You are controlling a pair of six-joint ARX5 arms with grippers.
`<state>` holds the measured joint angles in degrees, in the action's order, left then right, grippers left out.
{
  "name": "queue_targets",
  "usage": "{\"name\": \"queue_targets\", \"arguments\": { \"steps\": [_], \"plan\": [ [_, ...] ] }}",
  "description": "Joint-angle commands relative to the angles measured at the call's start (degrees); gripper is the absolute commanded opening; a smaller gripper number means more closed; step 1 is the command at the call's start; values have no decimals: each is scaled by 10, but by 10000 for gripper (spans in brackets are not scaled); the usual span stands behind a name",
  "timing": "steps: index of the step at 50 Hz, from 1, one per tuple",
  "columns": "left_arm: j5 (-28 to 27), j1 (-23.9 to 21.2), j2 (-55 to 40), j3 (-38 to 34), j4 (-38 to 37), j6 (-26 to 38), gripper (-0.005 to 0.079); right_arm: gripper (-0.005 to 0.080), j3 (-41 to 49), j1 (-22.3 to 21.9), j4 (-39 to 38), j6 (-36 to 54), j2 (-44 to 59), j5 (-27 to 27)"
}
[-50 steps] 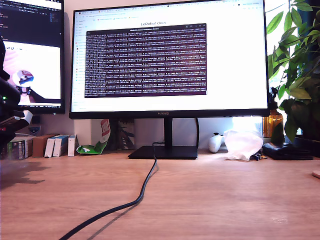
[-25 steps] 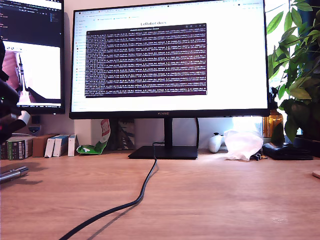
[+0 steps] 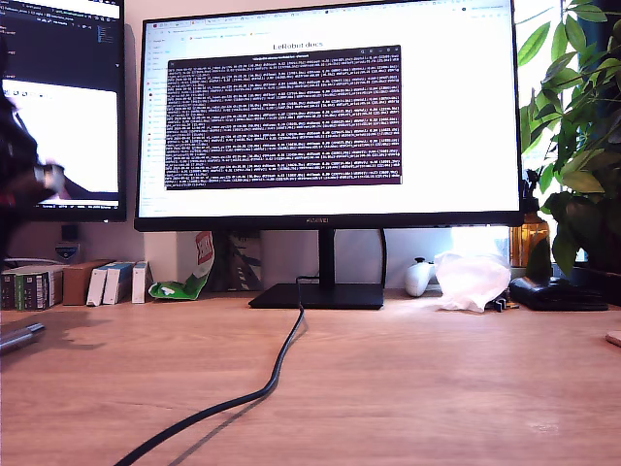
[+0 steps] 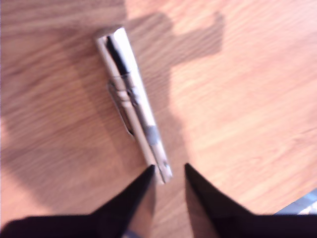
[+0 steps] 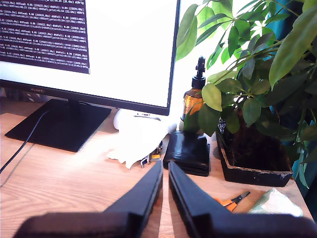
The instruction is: Pick the metallic laser pointer with your right arm, pass it to your left arm, then place it down to the left side of the table
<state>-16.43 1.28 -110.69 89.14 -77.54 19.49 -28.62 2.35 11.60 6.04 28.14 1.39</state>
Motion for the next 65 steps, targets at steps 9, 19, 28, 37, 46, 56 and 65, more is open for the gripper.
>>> {"name": "queue_targets", "arguments": {
  "steps": [9, 19, 28, 37, 46, 56, 65],
  "plan": [
    [14, 2, 100, 1, 55, -34, -23, -13, 1, 3, -14, -34, 0, -4],
    [33, 2, 200, 1, 142, -67, -23, -12, 1, 3, -25, -37, 0, -2],
    [-3, 2, 257, 1, 232, -96, -23, -12, -7, 3, -56, -85, 0, -1],
    [-19, -2, 276, 1, 316, -129, -24, -12, -11, 3, -129, -92, 1, -22],
    [83, -18, 295, 0, 346, -129, -24, -10, -11, 1, -81, -89, 0, -106],
    [141, -38, 354, -59, 410, -132, -24, 4, -10, 1, -33, -89, -2, -125],
    [156, -49, 433, -201, 502, -141, -24, 12, 1, 1, -36, -64, -11, -126]
  ]
}}
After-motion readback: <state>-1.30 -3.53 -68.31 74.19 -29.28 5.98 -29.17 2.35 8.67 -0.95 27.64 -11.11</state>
